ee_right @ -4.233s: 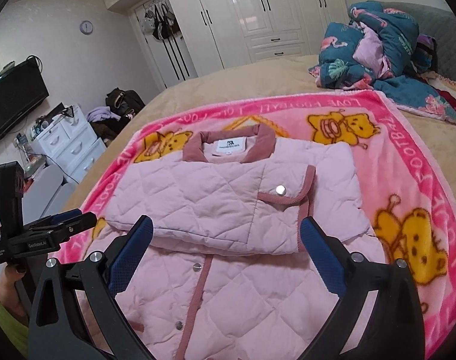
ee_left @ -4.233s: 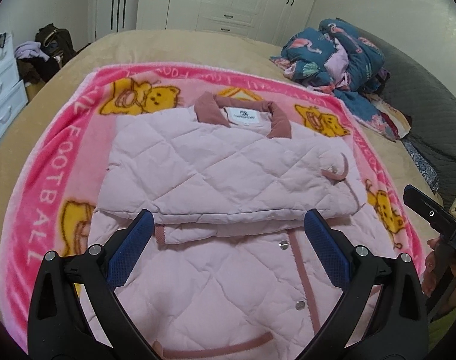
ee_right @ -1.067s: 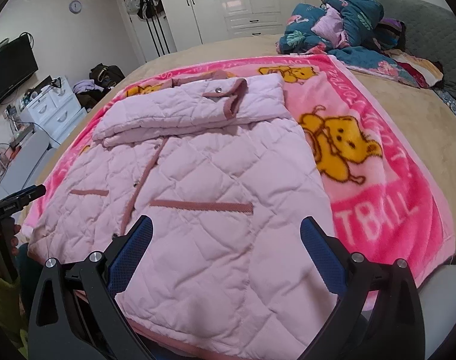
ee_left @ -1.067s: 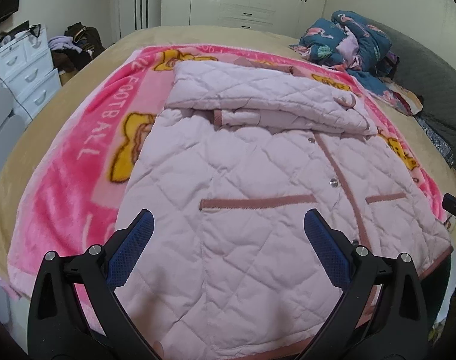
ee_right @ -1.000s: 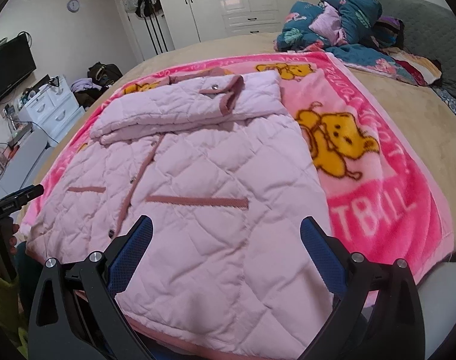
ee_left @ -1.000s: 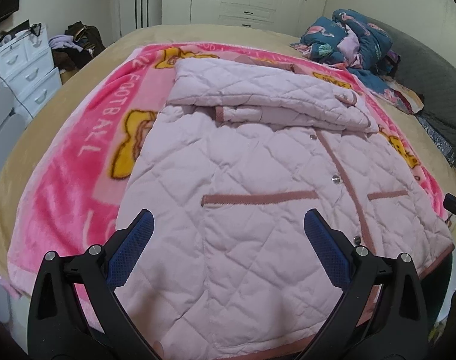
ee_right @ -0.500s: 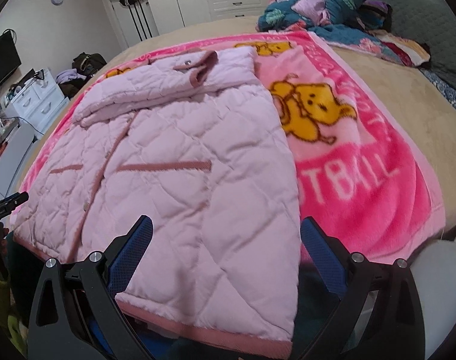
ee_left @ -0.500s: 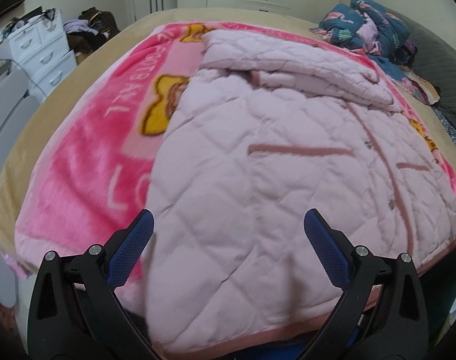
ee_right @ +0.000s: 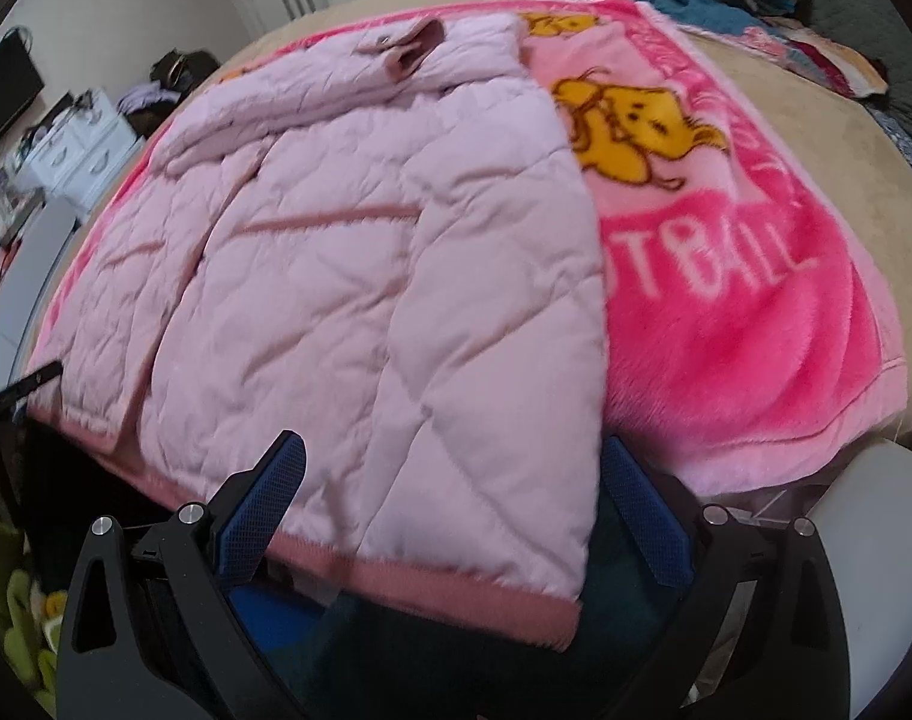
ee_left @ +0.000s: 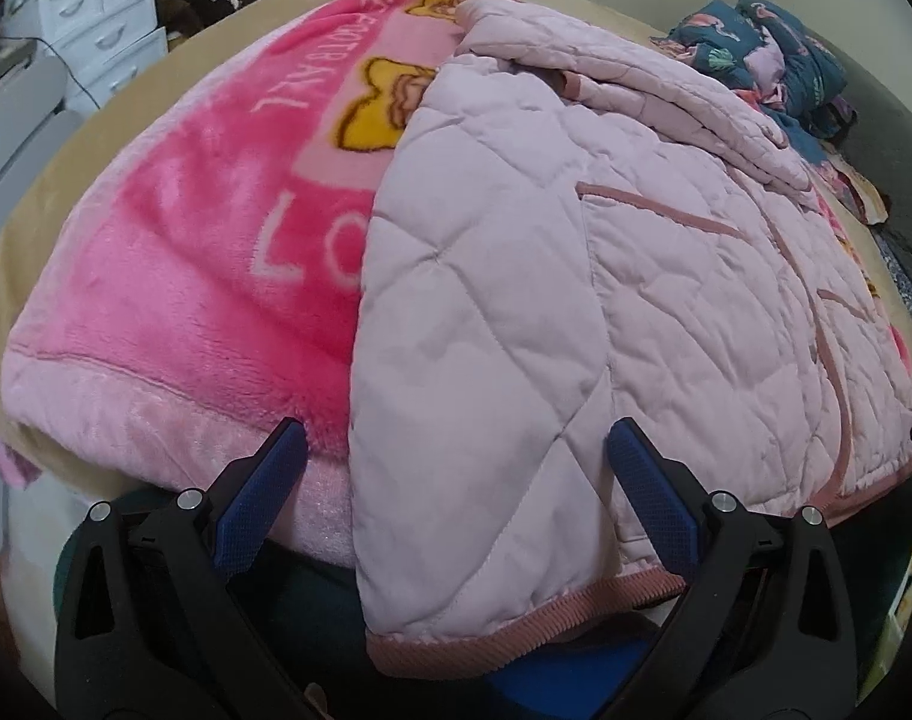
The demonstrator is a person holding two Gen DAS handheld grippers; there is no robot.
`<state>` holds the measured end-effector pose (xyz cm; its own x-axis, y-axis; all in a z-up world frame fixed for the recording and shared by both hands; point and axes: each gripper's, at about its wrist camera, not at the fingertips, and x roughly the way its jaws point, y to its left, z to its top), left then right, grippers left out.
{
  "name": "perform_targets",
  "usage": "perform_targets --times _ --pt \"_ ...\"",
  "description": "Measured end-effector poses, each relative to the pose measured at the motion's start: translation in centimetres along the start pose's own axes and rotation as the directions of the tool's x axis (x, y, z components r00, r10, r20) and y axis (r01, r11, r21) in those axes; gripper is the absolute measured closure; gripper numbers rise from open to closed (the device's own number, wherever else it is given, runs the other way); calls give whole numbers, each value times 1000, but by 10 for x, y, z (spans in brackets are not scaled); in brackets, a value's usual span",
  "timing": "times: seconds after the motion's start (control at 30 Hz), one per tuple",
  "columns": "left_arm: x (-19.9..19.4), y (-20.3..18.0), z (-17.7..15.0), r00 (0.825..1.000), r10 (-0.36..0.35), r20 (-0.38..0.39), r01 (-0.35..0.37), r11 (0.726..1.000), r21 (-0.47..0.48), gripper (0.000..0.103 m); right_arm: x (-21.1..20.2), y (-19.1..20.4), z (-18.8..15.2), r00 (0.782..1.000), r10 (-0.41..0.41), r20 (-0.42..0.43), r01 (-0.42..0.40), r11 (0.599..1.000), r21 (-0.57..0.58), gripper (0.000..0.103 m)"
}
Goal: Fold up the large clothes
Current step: 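Move both tools to the ribbed jacket hem and grasp it, then lift the hem with both tools and carry it toward the collar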
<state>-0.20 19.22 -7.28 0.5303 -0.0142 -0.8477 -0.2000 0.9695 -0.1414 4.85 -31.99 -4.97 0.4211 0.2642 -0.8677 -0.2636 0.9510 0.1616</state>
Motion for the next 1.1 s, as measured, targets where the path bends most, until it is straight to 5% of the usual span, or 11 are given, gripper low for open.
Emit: perform_targets --times 0.23,0.33,0.4,0.6,0.67,0.83,1.1 --pt "3 -13 -4 1000 -23 -7 23 999 34 9 0 4 -2 1000 -1 -28 0 998 -59 8" --pt "2 -17 -5 999 -38 -4 38 998 43 9 -3 6 -4 999 -20 -29 18 996 -85 29" --pt "2 -16 -5 999 -44 -2 45 998 39 9 -5 5 -5 1000 -15 -28 13 996 -87 54" --pt "0 -15 -4 998 -65 12 65 998 24 12 -29 -4 -1 989 117 94 -113 992 -50 80" --pt "-2 -16 -3 998 -58 28 57 998 23 43 -40 -6 5 975 156 157 -153 988 -35 81" --pt "-14 -14 1 994 -78 74 77 997 22 88 -63 -9 26 925 236 298 -241 970 -20 83" --pt "-51 -25 36 970 -142 197 135 990 50 93 -83 -5 58 875 270 403 -276 960 -43 84"
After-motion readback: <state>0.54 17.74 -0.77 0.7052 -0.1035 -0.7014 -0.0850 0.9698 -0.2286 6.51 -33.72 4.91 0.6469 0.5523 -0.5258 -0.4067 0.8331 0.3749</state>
